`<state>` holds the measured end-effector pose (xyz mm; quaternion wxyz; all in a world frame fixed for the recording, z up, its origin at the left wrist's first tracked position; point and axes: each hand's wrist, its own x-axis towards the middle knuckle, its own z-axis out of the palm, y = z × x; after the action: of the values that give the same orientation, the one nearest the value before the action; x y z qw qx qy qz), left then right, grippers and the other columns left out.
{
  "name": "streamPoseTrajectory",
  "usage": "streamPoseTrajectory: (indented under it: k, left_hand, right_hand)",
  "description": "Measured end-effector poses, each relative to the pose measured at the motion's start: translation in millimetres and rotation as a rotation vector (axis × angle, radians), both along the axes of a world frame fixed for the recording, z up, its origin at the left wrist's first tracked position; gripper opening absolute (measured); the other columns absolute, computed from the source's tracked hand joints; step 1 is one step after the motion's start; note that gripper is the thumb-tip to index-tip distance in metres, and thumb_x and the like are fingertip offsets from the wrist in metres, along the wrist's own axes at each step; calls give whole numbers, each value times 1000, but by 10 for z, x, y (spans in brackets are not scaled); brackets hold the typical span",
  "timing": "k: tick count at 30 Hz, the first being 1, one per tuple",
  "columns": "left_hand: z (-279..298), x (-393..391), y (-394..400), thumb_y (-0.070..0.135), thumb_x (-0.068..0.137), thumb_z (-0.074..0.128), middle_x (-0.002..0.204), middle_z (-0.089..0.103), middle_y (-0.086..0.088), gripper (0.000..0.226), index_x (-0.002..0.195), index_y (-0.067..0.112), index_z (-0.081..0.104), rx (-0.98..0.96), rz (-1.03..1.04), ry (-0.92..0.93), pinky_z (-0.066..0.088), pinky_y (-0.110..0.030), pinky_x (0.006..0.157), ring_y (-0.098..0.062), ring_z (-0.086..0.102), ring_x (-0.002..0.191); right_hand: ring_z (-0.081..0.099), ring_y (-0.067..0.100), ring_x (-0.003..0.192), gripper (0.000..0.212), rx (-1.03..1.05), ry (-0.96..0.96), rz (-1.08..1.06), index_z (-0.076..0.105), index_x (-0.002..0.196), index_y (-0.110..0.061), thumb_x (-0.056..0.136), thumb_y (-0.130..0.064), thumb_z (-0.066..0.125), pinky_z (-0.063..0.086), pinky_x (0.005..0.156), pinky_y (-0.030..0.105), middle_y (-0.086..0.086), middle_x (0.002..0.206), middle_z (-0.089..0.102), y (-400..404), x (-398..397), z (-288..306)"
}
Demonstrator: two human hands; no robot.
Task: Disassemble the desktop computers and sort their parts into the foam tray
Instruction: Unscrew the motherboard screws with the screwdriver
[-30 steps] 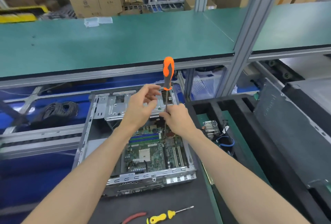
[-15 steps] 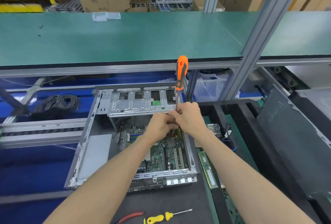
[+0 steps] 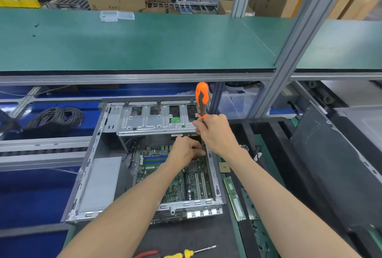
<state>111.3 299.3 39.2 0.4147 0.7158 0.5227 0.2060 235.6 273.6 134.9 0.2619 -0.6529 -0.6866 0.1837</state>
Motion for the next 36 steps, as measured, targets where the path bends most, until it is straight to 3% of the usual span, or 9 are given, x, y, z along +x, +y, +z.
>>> streamPoseTrajectory:
  k: [8, 16, 19, 21, 23, 25, 28, 32, 36]
  left_hand:
    - [-63, 4, 28, 23, 81, 81, 85, 78, -3, 12, 91, 17, 82, 16, -12, 14, 53, -37, 84, -20, 70, 84]
    - [4, -12, -22, 25, 82, 81, 81, 77, 0, 10, 89, 18, 83, 64, -10, 39, 49, -27, 72, -12, 65, 71]
    - [205, -92, -125, 32, 84, 69, 60, 69, -3, 26, 69, 13, 77, 238, 71, 31, 54, -34, 62, -22, 62, 56]
    - [384, -166, -204, 34, 82, 52, 53, 62, -7, 38, 62, 6, 68, 410, 172, -114, 51, -43, 54, -28, 60, 52]
    - [622, -210, -258, 32, 85, 50, 63, 64, -5, 29, 75, 9, 65, 525, 258, -329, 51, -48, 55, -25, 62, 58]
    - [913, -194, -264, 24, 93, 53, 95, 69, 0, 21, 110, 16, 63, 549, 192, -553, 55, -46, 73, -21, 68, 84]
    - [1325, -112, -159, 11, 99, 49, 138, 59, 6, 46, 144, 22, 47, 549, -72, -634, 50, -44, 99, -24, 62, 119]
    - [1569, -58, -33, 3, 98, 48, 121, 68, 6, 38, 132, 13, 63, 570, -159, -479, 54, -30, 93, -8, 65, 115]
    - [1636, -16, -3, -3, 97, 50, 117, 71, -3, 31, 122, 9, 65, 471, -156, -497, 55, -33, 93, -12, 67, 112]
  right_hand:
    - [66, 38, 90, 33, 69, 6, -33, 73, 100, -3, 103, -27, 52, 51, 86, 46, 19, 87, 72, -28, 29, -39]
    - [60, 37, 87, 40, 36, -171, -10, 67, 88, -1, 106, -29, 44, 47, 82, 41, 16, 86, 69, -66, 30, -15]
    - [61, 34, 90, 41, -41, -169, 52, 67, 90, -3, 106, -28, 39, 46, 83, 38, 15, 88, 67, -65, 49, 49]
    - [61, 34, 91, 38, -62, -159, 68, 69, 93, -2, 106, -23, 40, 47, 86, 41, 16, 91, 68, -64, 61, 100]
    - [61, 37, 91, 33, -68, -154, 88, 69, 91, 0, 104, -14, 42, 47, 86, 43, 18, 92, 68, -74, 59, 128]
    - [60, 39, 90, 32, -76, -152, 106, 68, 86, 2, 102, -9, 42, 49, 84, 45, 18, 92, 70, -94, 43, 133]
    - [62, 40, 92, 30, -88, -143, 126, 67, 87, 5, 101, -6, 43, 51, 84, 45, 19, 91, 71, -93, 39, 128]
    - [64, 43, 88, 30, -72, -117, 135, 67, 87, 9, 100, -4, 44, 50, 85, 49, 20, 88, 72, -110, 53, 125]
    - [62, 39, 83, 32, 10, -102, 63, 65, 92, 3, 105, -16, 42, 49, 82, 44, 19, 85, 68, -155, 85, 59]
